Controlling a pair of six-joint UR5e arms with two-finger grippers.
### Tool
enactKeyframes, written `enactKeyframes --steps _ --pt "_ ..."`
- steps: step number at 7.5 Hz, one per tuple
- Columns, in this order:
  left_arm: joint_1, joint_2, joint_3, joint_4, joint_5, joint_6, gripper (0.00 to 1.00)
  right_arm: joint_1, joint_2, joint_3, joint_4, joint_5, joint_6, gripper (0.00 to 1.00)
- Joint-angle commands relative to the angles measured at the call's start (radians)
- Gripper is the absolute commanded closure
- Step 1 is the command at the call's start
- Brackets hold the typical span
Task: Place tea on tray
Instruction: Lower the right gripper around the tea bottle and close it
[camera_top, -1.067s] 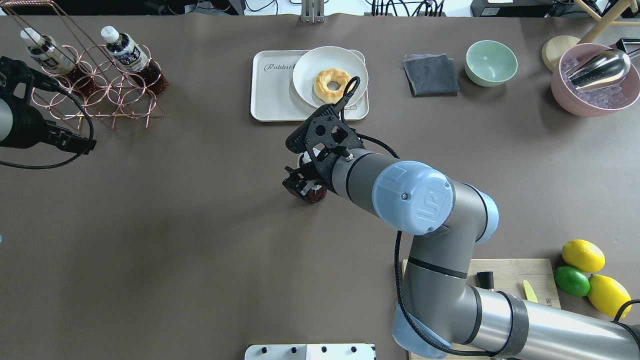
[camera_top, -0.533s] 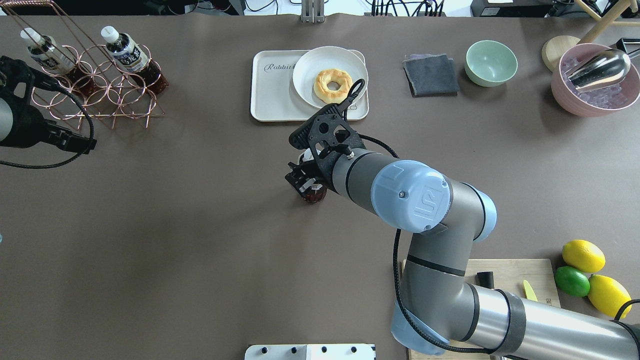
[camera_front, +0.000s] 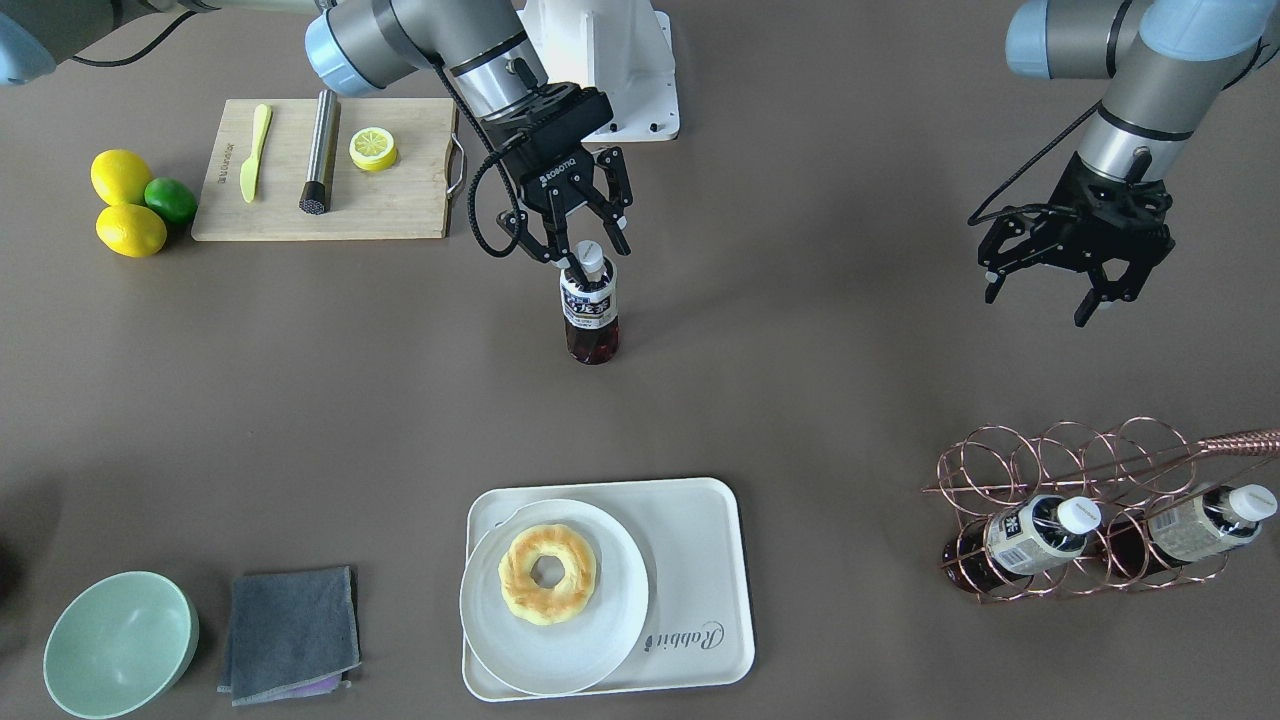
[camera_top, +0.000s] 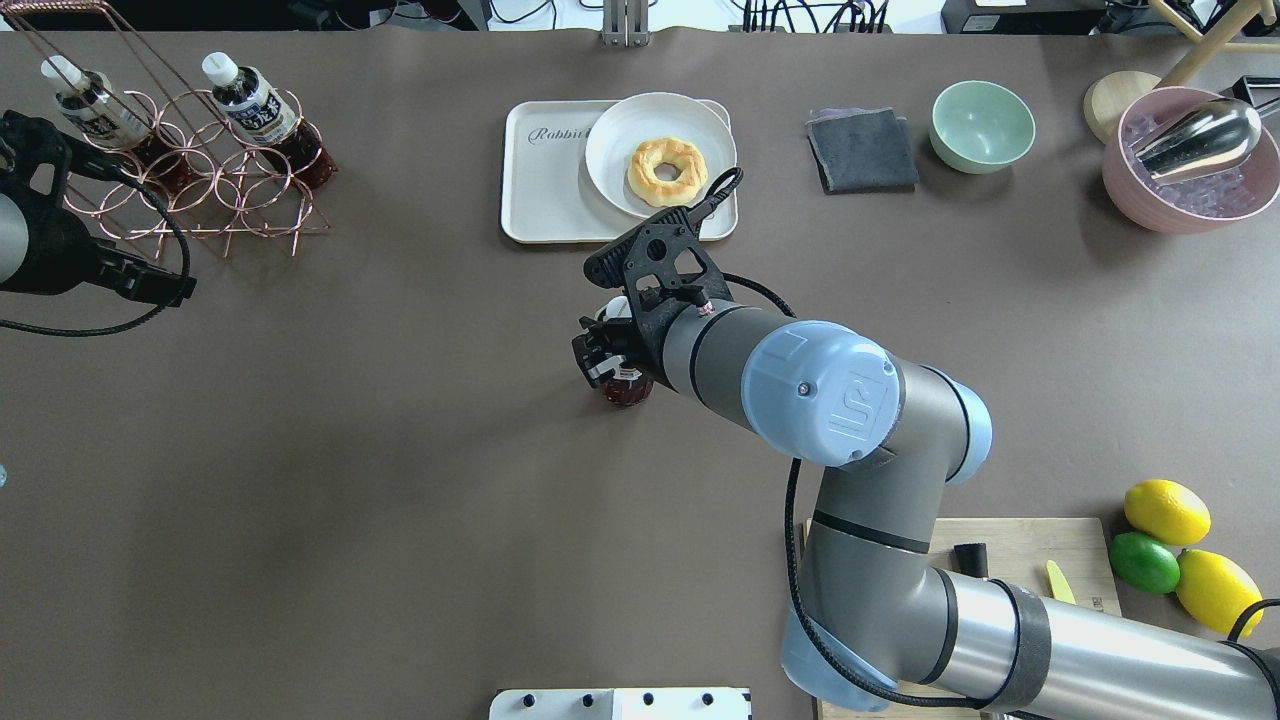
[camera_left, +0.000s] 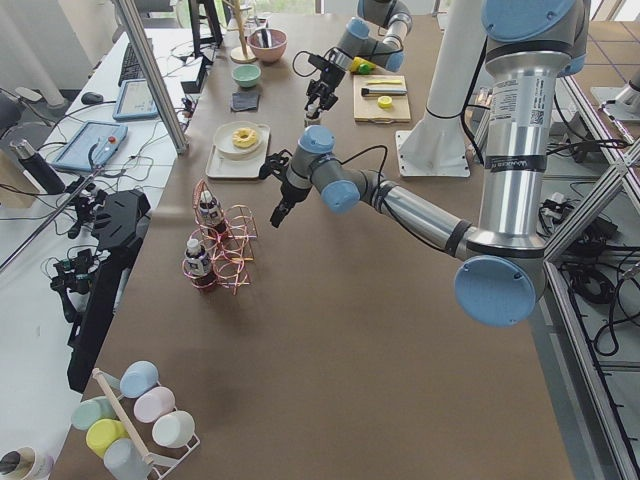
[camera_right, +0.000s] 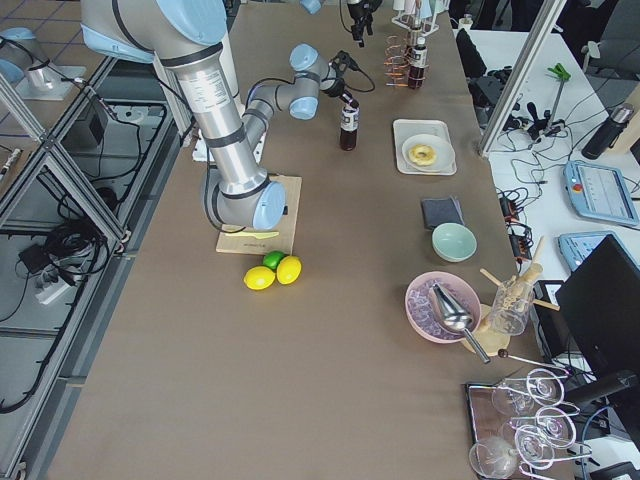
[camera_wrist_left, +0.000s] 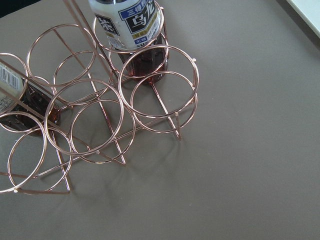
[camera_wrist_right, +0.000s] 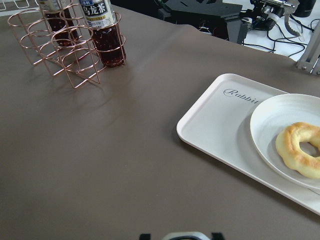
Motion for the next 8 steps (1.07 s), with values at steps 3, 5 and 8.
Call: enactKeyframes --steps 3,5,8 --pt "-0.001 0.0 -0.003 0.0 0.0 0.0 0.01 -0.003 -0.004 0.0 0.061 0.0 0.017 1.0" --pt "-0.053 0.008 0.0 0.003 -0.094 0.004 0.01 0.015 0.049 -0.002 0.055 0.0 0.075 1.0" --pt "-0.348 0.165 0.038 0.021 -0.343 0.281 0.01 0.066 0.151 -0.07 0.017 0.001 0.075 1.0"
